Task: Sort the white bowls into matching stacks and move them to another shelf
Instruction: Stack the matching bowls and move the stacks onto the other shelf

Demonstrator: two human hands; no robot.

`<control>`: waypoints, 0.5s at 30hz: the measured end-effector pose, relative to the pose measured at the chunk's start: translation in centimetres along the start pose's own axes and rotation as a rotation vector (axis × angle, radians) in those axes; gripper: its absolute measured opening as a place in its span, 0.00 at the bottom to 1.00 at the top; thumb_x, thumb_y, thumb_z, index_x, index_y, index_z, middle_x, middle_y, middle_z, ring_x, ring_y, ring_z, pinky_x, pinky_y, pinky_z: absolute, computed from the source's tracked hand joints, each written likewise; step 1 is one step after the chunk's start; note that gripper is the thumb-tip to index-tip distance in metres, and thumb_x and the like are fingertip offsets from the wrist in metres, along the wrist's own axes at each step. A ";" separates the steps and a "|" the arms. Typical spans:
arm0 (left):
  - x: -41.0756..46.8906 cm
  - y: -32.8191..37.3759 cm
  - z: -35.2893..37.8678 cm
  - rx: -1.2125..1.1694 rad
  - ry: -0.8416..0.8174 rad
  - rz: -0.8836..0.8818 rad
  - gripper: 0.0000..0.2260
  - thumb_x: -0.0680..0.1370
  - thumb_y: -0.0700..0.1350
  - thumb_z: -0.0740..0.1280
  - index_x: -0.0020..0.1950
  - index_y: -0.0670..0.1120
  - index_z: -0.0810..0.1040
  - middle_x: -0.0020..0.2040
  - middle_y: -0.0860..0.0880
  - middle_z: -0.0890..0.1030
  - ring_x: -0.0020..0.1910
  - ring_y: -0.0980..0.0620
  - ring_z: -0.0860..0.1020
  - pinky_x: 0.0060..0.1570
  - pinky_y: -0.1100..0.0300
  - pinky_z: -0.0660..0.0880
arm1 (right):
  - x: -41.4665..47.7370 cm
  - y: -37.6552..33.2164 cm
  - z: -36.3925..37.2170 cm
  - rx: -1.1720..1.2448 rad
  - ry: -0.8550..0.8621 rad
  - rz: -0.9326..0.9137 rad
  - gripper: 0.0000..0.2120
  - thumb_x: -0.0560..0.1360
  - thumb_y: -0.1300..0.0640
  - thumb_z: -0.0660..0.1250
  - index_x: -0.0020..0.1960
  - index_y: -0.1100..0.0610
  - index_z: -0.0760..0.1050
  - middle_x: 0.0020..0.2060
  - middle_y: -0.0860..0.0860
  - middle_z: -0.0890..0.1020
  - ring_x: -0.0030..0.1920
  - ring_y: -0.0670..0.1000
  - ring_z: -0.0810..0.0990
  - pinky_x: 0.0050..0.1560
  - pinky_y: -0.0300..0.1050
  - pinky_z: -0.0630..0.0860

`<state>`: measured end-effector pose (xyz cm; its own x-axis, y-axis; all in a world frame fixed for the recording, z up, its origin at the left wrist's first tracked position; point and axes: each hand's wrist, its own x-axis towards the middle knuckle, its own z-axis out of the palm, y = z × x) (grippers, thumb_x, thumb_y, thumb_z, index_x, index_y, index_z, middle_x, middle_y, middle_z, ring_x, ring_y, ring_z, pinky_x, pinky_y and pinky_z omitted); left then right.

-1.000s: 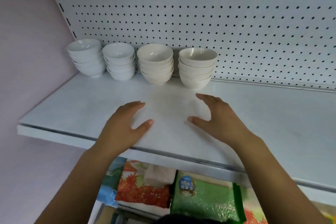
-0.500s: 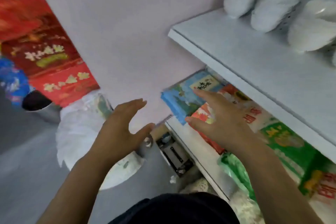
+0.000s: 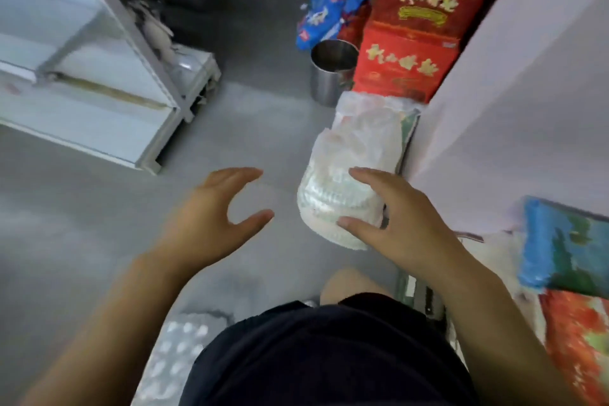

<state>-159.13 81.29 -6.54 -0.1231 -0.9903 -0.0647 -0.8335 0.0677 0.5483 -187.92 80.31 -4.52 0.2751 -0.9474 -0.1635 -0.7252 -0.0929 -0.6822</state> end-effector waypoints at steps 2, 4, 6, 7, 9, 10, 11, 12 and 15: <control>-2.0 -2.0 -1.2 0.010 0.071 -0.125 0.30 0.75 0.64 0.70 0.75 0.55 0.73 0.72 0.55 0.76 0.72 0.53 0.72 0.67 0.60 0.69 | 2.6 -1.6 1.3 -0.045 -0.078 -0.083 0.33 0.74 0.42 0.74 0.76 0.41 0.66 0.72 0.36 0.68 0.73 0.37 0.64 0.69 0.30 0.58; -4.0 -3.5 -2.0 -0.001 0.144 -0.238 0.30 0.75 0.63 0.70 0.75 0.54 0.73 0.71 0.55 0.76 0.72 0.53 0.72 0.65 0.62 0.67 | 5.2 -3.2 2.6 -0.061 -0.156 -0.160 0.32 0.74 0.43 0.75 0.75 0.42 0.67 0.68 0.34 0.68 0.70 0.35 0.63 0.64 0.20 0.53; -5.7 -4.6 -2.4 -0.034 0.198 -0.336 0.30 0.75 0.63 0.70 0.75 0.54 0.73 0.70 0.57 0.75 0.72 0.56 0.70 0.67 0.62 0.65 | 7.8 -4.9 4.0 -0.063 -0.233 -0.245 0.32 0.74 0.45 0.75 0.75 0.43 0.68 0.65 0.32 0.67 0.66 0.30 0.62 0.60 0.16 0.52; -6.4 -5.0 -2.5 -0.048 0.219 -0.381 0.30 0.75 0.63 0.71 0.75 0.54 0.73 0.70 0.59 0.75 0.72 0.57 0.70 0.67 0.63 0.64 | 9.2 -5.7 4.7 -0.061 -0.278 -0.285 0.31 0.75 0.45 0.75 0.75 0.43 0.68 0.67 0.32 0.68 0.66 0.30 0.62 0.62 0.18 0.54; -7.1 -5.7 -2.4 -0.067 0.265 -0.462 0.30 0.75 0.62 0.71 0.75 0.55 0.72 0.68 0.63 0.72 0.72 0.59 0.69 0.67 0.66 0.62 | 12.1 -7.2 5.9 -0.059 -0.361 -0.354 0.31 0.76 0.44 0.74 0.76 0.42 0.67 0.71 0.34 0.69 0.71 0.34 0.64 0.68 0.28 0.58; -7.2 -6.1 -2.3 -0.075 0.289 -0.503 0.30 0.75 0.62 0.72 0.75 0.56 0.72 0.67 0.65 0.71 0.72 0.60 0.69 0.67 0.67 0.61 | 13.6 -8.0 6.5 -0.061 -0.396 -0.384 0.31 0.76 0.45 0.73 0.76 0.42 0.67 0.72 0.35 0.69 0.72 0.36 0.65 0.69 0.32 0.60; -7.0 -6.4 -2.3 -0.081 0.311 -0.541 0.30 0.75 0.61 0.72 0.75 0.56 0.72 0.67 0.65 0.70 0.72 0.60 0.69 0.67 0.68 0.61 | 15.1 -8.7 7.0 -0.066 -0.426 -0.414 0.31 0.76 0.45 0.73 0.76 0.42 0.67 0.73 0.36 0.69 0.73 0.37 0.65 0.70 0.34 0.61; -6.6 -6.6 -2.2 -0.092 0.337 -0.577 0.30 0.75 0.61 0.72 0.75 0.56 0.72 0.67 0.65 0.71 0.72 0.60 0.69 0.67 0.68 0.61 | 16.6 -9.3 7.4 -0.074 -0.454 -0.444 0.31 0.76 0.45 0.73 0.76 0.42 0.67 0.73 0.37 0.69 0.73 0.38 0.66 0.70 0.35 0.61; -4.3 -7.4 -2.8 -0.141 0.447 -0.693 0.30 0.73 0.62 0.72 0.74 0.57 0.72 0.68 0.63 0.72 0.71 0.62 0.69 0.67 0.65 0.62 | 21.2 -10.8 7.5 -0.088 -0.533 -0.517 0.31 0.76 0.44 0.73 0.76 0.42 0.67 0.73 0.37 0.69 0.73 0.38 0.66 0.70 0.34 0.61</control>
<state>-150.96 84.75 -7.96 0.6427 -0.7589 -0.1051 -0.5630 -0.5608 0.6071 -169.54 63.48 -5.95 0.8473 -0.5011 -0.1762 -0.4620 -0.5316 -0.7098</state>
